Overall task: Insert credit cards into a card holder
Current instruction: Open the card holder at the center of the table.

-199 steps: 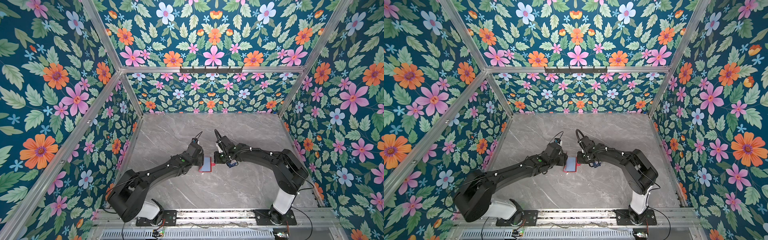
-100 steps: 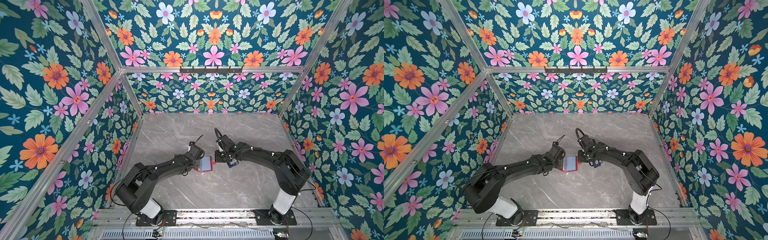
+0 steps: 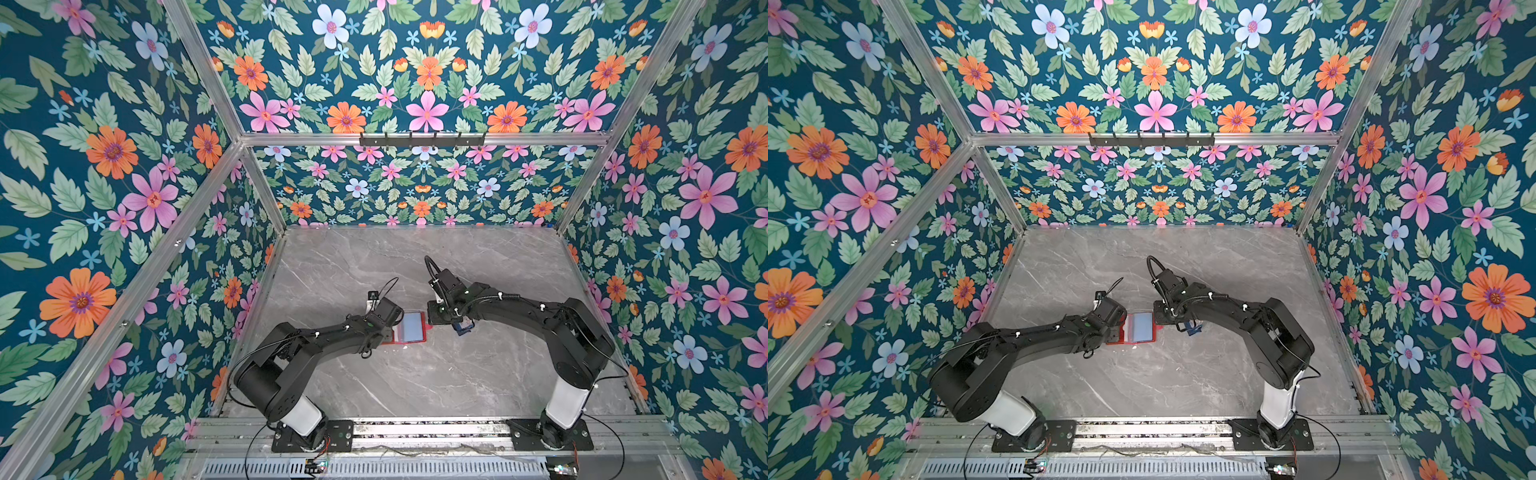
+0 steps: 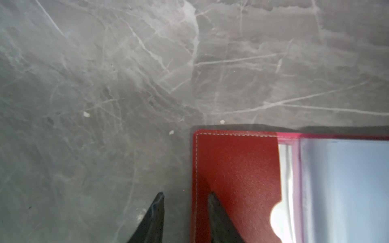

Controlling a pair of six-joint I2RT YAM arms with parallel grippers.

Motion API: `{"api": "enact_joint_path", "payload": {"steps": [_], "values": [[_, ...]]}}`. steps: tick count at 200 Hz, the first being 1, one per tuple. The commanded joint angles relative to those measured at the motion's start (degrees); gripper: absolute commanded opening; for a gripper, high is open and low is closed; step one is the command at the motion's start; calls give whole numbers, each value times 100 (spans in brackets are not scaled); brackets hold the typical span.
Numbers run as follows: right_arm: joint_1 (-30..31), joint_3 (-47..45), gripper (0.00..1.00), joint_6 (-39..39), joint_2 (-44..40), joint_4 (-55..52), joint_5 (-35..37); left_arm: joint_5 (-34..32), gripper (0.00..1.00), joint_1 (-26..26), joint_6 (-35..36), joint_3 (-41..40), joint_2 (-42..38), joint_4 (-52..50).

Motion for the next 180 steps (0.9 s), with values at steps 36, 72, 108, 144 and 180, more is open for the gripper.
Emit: {"api": "enact_joint_path", "payload": {"steps": [36, 72, 108, 144, 180], "values": [[8, -117, 0, 135, -321, 498, -523, 212, 34, 10, -60, 43, 7, -64], [5, -43, 0, 128, -303, 336, -400, 110, 37, 10, 205, 277, -421, -298], [9, -38, 0, 124, -318, 304, -355, 413, 42, 8, 689, 524, -945, -302], [4, -57, 0, 132, -245, 343, -381, 1315, 46, 8, 907, 470, -1037, 261], [7, -56, 0, 147, -109, 365, -390, 2263, 42, 106, 469, 369, -498, 768]]}}
